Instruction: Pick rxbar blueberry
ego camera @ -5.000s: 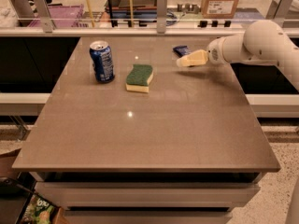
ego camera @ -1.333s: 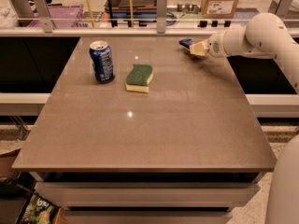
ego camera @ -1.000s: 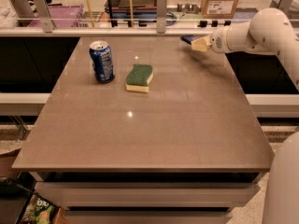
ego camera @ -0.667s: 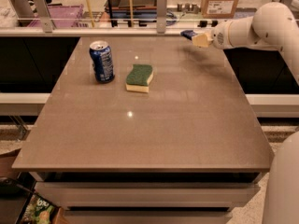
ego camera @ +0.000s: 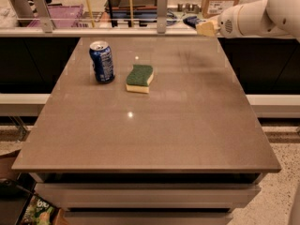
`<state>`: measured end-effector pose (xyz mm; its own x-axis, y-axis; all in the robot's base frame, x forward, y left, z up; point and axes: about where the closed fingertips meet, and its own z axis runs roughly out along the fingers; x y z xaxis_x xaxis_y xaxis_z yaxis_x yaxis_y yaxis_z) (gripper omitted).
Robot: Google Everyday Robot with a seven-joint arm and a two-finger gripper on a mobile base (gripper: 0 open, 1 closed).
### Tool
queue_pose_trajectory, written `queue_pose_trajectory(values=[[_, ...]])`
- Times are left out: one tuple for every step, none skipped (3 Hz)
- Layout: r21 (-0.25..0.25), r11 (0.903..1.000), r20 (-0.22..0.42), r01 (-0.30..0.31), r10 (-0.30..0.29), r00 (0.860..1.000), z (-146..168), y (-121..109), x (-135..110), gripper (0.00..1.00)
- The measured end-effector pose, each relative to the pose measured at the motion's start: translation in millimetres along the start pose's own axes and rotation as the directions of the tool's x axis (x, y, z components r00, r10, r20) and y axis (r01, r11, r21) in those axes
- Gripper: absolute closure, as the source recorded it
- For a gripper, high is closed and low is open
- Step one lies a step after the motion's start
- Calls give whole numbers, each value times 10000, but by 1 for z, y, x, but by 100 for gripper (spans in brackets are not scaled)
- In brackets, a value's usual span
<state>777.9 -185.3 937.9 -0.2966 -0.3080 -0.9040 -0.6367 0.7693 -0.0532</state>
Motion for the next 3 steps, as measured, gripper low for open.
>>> queue_pose_trajectory(values=[[-59, 9992, 270, 406, -405, 9988, -23, 12, -23, 100], [-42, 9970, 528, 767, -763, 9957, -38, 19, -41, 100], [37, 9934, 807, 1143, -1142, 9902, -51, 25, -58, 100]])
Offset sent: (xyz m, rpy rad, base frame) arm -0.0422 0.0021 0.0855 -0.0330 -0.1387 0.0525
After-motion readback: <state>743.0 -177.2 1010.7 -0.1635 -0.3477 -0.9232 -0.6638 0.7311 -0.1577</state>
